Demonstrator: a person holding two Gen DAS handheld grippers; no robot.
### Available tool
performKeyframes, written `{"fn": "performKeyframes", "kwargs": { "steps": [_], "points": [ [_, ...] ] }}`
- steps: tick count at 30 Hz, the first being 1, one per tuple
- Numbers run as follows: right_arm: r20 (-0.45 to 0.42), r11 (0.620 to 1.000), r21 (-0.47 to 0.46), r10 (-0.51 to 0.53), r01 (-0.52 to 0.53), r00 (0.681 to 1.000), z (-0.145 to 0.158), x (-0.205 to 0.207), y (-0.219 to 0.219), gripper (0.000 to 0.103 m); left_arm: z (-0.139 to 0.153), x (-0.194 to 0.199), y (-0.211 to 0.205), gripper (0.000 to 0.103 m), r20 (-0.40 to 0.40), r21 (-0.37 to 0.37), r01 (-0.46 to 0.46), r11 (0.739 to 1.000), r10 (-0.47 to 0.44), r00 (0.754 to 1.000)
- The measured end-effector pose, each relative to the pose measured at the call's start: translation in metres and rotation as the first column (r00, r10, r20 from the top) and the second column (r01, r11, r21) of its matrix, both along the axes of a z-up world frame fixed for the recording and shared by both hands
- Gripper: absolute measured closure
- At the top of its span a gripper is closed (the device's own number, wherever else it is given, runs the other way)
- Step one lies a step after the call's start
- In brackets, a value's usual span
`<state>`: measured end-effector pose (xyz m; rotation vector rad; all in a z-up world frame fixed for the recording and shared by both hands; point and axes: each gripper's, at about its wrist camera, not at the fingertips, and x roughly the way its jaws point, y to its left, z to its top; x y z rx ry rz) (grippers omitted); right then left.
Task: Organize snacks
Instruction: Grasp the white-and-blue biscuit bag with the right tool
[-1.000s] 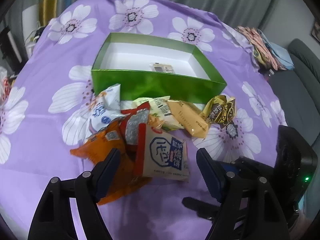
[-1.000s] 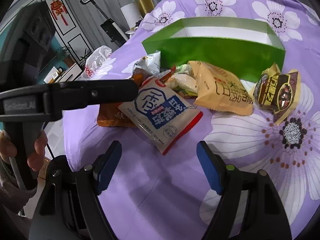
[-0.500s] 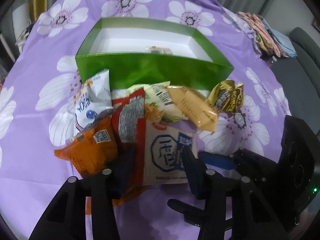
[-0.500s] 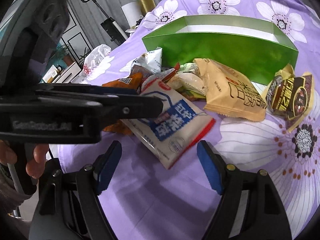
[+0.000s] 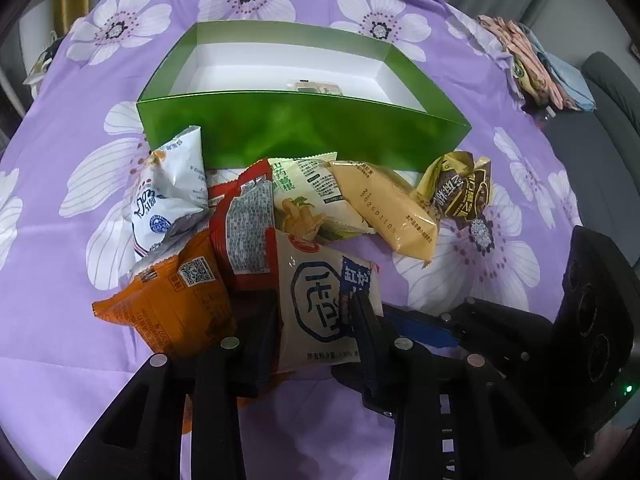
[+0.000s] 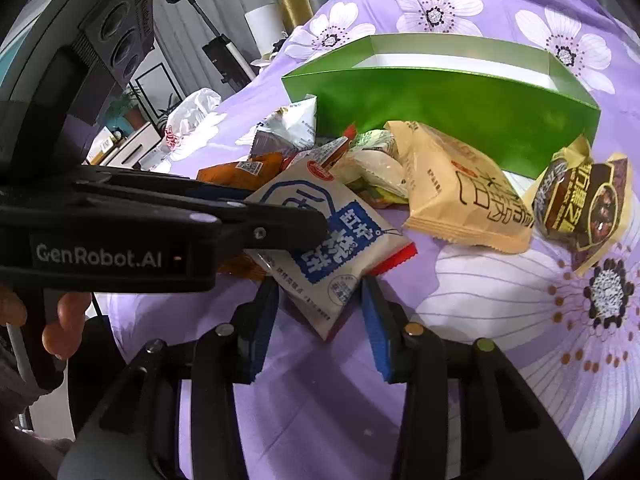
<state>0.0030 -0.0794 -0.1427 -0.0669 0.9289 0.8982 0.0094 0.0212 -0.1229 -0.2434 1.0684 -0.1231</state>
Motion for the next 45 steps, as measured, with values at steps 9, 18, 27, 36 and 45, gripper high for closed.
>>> {"fn": "performKeyframes", "kwargs": {
  "steps": [9,18,27,36,45],
  "points": [
    [0.000,0.999,0.029,0.033,-0.033,0.999,0.004,-0.011,0.009,0.094,0.003,-0.005,-0.011,0.083,0.000,-0.026,0.043,0.999,-0.043,0.999],
    [-0.018,1.000,0.012,-0.002,0.002,1.000,0.007,-0.003,0.001,0.083,0.001,0.002,0.013,0.083,-0.018,-0.087,-0.058,0.994,0.057,0.998],
    [0.034,0.999,0.034,-0.013,0.012,0.999,0.018,0.015,0.000,0.031,0.006,0.003,0.026,0.083,-0.019,-0.131,-0.087,0.988,0.086,0.996],
    [0.004,0.993,0.035,0.109,-0.109,0.994,0.014,0.042,0.028,0.025,0.005,0.005,0.040,0.081,-0.032,-0.159,-0.136,0.978,0.133,0.991],
    [-0.065,0.992,0.066,0.109,-0.104,0.992,0.006,0.046,0.022,0.074,0.004,0.006,0.046,0.081,-0.025,-0.138,-0.176,0.975,0.174,0.984]
  ]
}}
